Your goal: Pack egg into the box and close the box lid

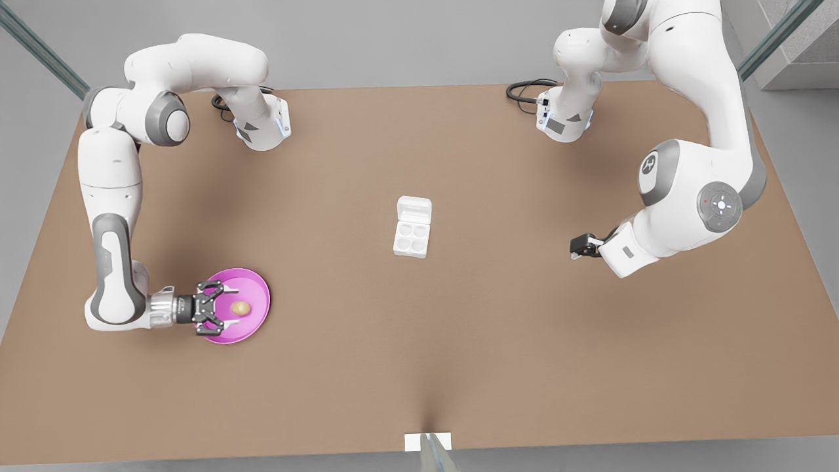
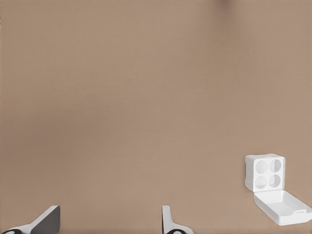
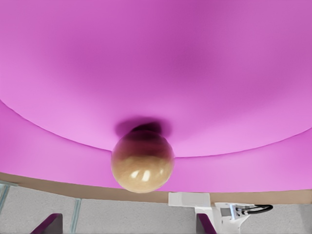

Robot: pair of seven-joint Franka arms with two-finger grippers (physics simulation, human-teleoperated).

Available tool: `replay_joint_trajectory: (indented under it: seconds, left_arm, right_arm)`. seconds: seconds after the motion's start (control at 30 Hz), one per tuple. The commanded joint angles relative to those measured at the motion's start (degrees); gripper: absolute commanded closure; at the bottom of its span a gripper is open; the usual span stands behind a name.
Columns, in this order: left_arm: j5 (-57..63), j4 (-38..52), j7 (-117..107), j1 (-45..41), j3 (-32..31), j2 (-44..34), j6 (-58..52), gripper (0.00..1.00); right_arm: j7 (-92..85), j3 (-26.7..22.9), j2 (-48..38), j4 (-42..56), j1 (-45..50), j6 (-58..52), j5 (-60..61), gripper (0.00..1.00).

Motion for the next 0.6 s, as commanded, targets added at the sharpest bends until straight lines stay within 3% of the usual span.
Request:
replay_joint_trajectory:
  seconds: [0.0, 0.57]
  left_arm:
    - [-0.02, 0.0, 0.0, 0.01, 0.04, 0.0, 0.0, 0.0]
    - [-0.02, 0.0, -0.09, 0.01, 0.21, -0.09, -0.09, 0.0]
  right_arm:
    - [0.26, -0.01, 0.0, 0.0, 0.0, 0.02, -0.04, 0.0]
    - [0.44, -0.97, 2.02, -0.35, 1.76, 2.57, 1.54, 0.0]
